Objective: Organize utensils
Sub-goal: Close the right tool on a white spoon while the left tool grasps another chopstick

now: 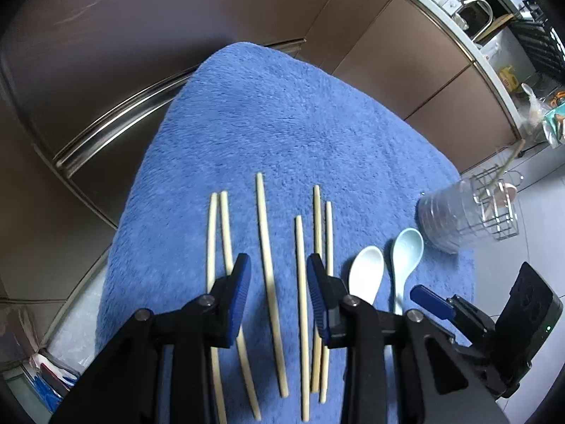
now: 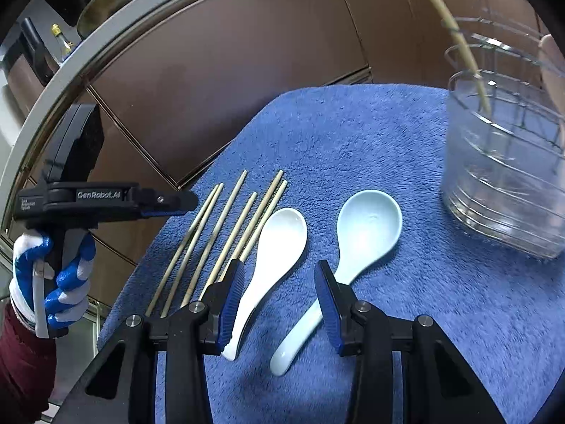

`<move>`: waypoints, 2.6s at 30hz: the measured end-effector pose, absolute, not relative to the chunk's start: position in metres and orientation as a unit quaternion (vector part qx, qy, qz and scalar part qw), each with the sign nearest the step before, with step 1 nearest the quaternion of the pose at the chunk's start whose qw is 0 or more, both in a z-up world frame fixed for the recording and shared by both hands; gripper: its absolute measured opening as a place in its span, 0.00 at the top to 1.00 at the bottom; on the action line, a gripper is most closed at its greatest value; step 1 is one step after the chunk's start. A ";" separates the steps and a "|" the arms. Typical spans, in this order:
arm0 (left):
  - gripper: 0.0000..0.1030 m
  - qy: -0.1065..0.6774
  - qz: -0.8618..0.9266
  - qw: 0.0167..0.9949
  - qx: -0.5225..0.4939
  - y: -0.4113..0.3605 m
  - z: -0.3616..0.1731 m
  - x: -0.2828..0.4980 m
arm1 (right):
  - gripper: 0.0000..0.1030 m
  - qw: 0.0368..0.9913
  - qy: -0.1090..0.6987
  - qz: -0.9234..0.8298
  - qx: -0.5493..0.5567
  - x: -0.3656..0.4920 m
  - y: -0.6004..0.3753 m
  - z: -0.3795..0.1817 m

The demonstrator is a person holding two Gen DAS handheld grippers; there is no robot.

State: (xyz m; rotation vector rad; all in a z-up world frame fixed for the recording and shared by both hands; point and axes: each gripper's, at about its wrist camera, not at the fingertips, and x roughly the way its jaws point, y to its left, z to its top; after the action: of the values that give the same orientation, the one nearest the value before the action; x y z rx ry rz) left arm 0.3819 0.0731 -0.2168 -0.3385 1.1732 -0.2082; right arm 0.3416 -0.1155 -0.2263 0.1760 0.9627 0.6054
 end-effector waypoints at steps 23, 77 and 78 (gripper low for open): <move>0.85 0.602 -0.102 0.784 -0.108 0.036 -0.243 0.418 | 0.72 0.826 0.476 0.294 0.064 0.379 -0.101 -0.244; 0.96 0.545 -0.050 0.835 -0.057 -0.002 -0.213 0.371 | 0.95 0.854 0.411 0.318 0.028 0.329 -0.120 -0.190; 0.95 0.539 -0.052 0.839 -0.059 0.003 -0.206 0.368 | 0.95 0.858 0.405 0.315 0.028 0.323 -0.123 -0.184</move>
State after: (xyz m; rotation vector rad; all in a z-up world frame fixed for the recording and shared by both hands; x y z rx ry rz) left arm 0.3677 0.0031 -0.2064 -0.1250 1.1395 -0.1108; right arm 0.3226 -0.1231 -0.1845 0.0598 0.8518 0.6625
